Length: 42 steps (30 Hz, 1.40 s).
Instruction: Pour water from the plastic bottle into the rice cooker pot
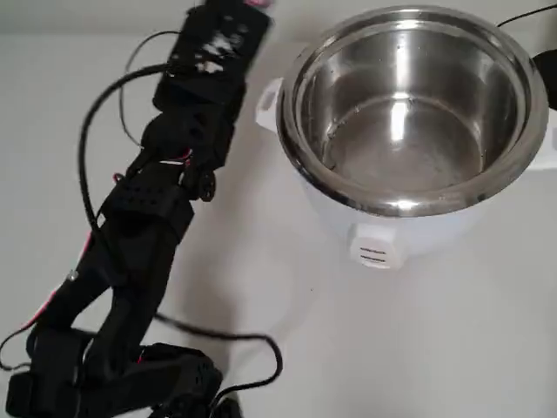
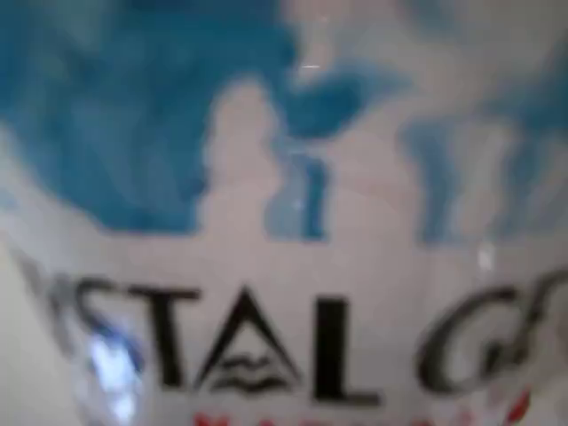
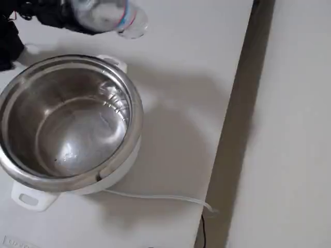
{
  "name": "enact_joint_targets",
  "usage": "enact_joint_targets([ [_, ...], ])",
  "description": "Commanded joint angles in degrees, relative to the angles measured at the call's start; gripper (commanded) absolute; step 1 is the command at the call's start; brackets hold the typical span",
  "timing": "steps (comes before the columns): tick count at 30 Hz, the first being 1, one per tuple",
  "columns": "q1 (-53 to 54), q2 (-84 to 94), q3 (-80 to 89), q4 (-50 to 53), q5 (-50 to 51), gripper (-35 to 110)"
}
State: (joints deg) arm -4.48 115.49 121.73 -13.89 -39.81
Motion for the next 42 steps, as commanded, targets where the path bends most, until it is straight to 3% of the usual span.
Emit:
enact_joint_targets([
  [1, 2.8, 8.6, -7.7, 8.3, 13.8, 10],
  [17, 5.2, -0.4, -34.6, 33.2, 46.6, 9],
  [33, 9.1, -12.7, -56.3, 45.1, 67.8, 9],
  [42, 9.8, -17.4, -65.4, 50.4, 74.1, 9],
])
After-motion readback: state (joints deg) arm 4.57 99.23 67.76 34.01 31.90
